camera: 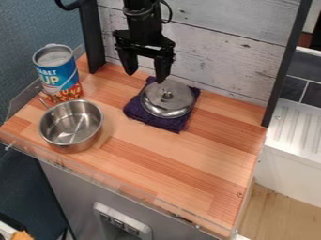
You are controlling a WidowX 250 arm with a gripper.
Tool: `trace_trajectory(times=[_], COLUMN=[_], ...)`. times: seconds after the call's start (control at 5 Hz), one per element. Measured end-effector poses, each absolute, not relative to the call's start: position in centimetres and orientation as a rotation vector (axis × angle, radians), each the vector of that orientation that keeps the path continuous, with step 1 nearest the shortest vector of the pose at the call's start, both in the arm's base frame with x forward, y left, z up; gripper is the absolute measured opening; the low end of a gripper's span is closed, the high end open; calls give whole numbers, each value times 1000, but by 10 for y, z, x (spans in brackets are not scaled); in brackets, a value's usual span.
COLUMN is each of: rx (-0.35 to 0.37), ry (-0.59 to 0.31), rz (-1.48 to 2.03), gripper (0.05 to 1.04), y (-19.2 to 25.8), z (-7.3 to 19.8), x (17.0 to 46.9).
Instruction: Move the silver pot to the lower right of the table
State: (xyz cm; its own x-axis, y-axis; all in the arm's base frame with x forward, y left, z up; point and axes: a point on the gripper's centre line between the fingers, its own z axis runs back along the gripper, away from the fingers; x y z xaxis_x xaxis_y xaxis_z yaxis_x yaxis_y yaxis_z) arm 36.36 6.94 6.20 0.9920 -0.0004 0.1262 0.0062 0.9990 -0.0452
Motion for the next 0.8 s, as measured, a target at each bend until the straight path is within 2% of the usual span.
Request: trace_trajectory(times=[0.2,0.4,0.6,0.8], rx=[-53,-62,-20,26], ry=[-91,-38,-59,-57], rz=[-3,-51,-57,-85], gripper=[1001,1001,1001,1001], y=[69,74,107,124], z=[49,32,33,13], x=[360,337,302,278])
